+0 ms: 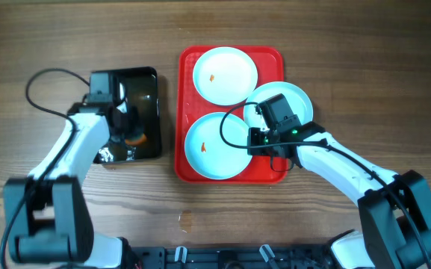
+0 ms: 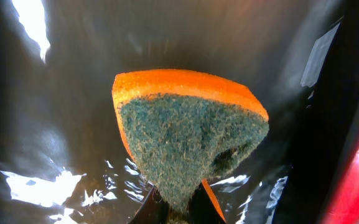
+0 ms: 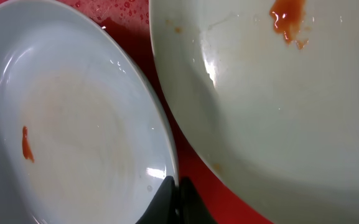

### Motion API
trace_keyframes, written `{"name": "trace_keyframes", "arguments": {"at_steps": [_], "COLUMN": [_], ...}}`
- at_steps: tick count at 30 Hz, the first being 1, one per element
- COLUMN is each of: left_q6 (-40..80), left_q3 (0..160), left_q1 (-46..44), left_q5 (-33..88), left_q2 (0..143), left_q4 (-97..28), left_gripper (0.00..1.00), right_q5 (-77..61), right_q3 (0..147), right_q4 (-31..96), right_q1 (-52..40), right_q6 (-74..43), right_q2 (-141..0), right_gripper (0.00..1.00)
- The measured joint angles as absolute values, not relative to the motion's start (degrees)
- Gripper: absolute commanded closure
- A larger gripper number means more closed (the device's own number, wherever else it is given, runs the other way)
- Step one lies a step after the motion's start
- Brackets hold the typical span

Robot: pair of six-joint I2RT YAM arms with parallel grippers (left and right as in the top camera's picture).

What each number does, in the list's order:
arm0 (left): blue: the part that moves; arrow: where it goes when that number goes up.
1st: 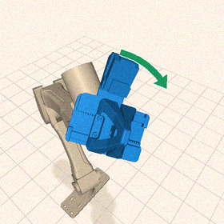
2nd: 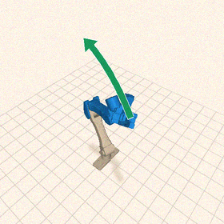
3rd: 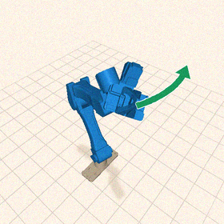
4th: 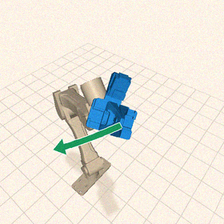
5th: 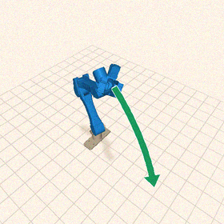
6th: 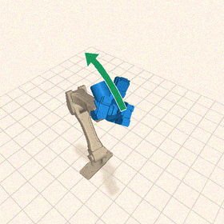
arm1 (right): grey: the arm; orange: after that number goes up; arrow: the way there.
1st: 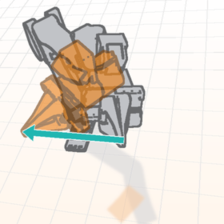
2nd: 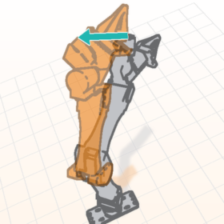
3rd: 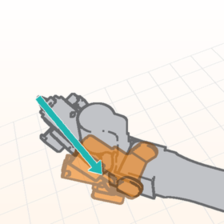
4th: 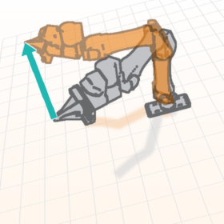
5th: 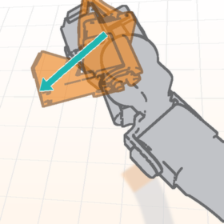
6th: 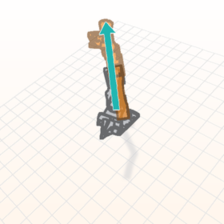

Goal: Clean dirty plates on tray and stack at the side
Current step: 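Reach left gripper into black tray and grasp the green-orange sponge, then scrub the lower plate with the sponge in the left gripper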

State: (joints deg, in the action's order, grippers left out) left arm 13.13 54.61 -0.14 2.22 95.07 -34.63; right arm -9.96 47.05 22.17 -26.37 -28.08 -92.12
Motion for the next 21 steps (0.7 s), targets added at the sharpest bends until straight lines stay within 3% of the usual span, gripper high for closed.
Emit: {"name": "trace_keyframes", "arguments": {"at_steps": [9,18,21], "left_q6": [13.1,13.1,13.3], "left_q3": [52.88,69.34,72.16], "left_q1": [-0.08,-0.75,-3.57], "left_q5": [2.87,2.96,4.91], "left_q2": [97.6,93.49,89.93], "left_q4": [-35.14,-54.04,-54.54], "left_gripper": [0.96,0.96,0.96], "right_q5": [-9.96,-9.96,-9.96], "right_q3": [47.05,47.05,47.05], "right_q4": [22.17,22.17,22.15], "right_q1": [-26.37,-26.37,-26.37], "right_q6": [-28.1,-28.12,-28.12], "right_q2": [-92.12,-92.12,-92.12], "right_gripper": [0.96,0.95,0.95]}}
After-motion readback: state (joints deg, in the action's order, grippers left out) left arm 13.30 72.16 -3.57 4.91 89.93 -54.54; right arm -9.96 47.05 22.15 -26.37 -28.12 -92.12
